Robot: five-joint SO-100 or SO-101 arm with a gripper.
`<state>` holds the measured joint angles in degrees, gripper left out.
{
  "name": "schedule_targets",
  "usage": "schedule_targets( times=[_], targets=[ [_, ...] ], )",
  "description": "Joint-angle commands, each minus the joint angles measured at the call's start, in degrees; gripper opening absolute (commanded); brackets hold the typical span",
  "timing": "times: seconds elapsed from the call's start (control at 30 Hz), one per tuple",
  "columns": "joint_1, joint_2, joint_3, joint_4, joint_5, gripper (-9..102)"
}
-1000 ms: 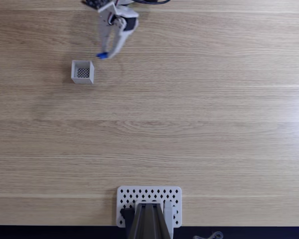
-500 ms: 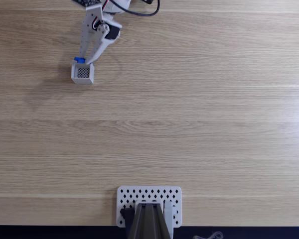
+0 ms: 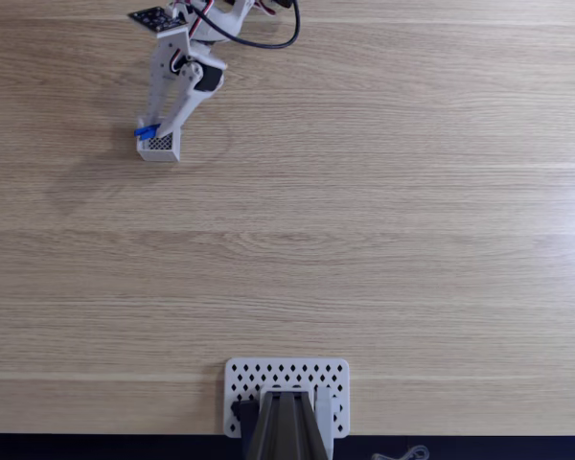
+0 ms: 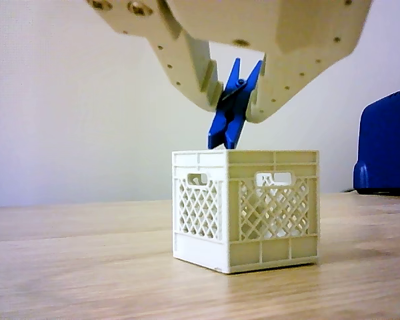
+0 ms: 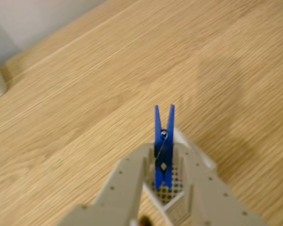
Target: Grasp a peg and put it in the crate.
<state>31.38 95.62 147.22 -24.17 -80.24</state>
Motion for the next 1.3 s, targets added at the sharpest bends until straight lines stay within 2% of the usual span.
schedule_targets(
  times=[0.0,0.3,0.5,0.6,0.73,0.87,1.0,1.1,1.27],
  targets=[
    [2.02,0.09,-5.71,-1.76,0.18,0],
    [2.37,0.00,-5.62,-1.14,0.26,1],
    [2.29,0.44,-5.62,-1.14,0.79,20],
    [2.20,0.44,-5.62,-1.14,0.79,24],
    [2.20,0.44,-5.62,-1.14,0.79,17],
    [2.20,0.70,-5.54,-1.14,0.97,-2],
    [1.14,5.89,-2.20,0.09,0.97,1],
    [-2.90,14.33,3.60,3.08,2.29,-1],
    [-9.93,33.13,12.13,11.34,16.00,-1]
  ],
)
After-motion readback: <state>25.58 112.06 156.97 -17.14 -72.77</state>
